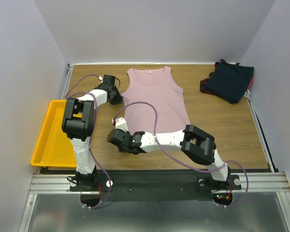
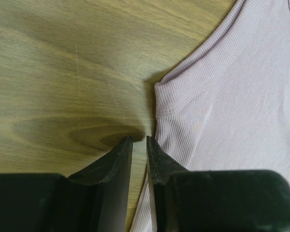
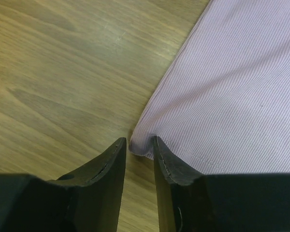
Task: Fold and stack the tank tops
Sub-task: Flatten the tank top out
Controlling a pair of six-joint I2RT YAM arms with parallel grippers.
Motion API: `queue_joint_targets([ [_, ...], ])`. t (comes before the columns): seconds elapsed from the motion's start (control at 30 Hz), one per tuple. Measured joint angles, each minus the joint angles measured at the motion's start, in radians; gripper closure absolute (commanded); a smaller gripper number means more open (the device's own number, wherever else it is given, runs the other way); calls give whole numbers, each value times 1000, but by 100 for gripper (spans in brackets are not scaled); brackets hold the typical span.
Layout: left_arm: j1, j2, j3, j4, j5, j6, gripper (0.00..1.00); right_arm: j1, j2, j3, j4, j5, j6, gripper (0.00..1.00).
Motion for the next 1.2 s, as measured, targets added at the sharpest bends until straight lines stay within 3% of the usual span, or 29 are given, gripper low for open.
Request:
queue_joint_targets([
  [0.27,0,-9,-36,45,1,-37,86,16,-43,-107,52,-14,8,69],
  [0.63,0,-152,-253,124,-1,-121,88,56,-254,-391,113,-124,16,73],
  [0.73,0,-196,-303,122,-8,-136,88,84,-311,-451,111,-169,18,71],
  [0.83,0,-214,-319,124,-10,-139,87,99,-357,-474,111,-200,23,59],
  [0.93,-1,-229,-330,130,-6,-139,83,104,-405,-475,112,-218,27,57],
  [1.1,-8,-330,-395,143,8,-145,66,104,-513,-472,115,-186,34,59],
  [1.2,-10,-375,-402,170,28,-144,61,104,-520,-440,112,-137,32,68],
])
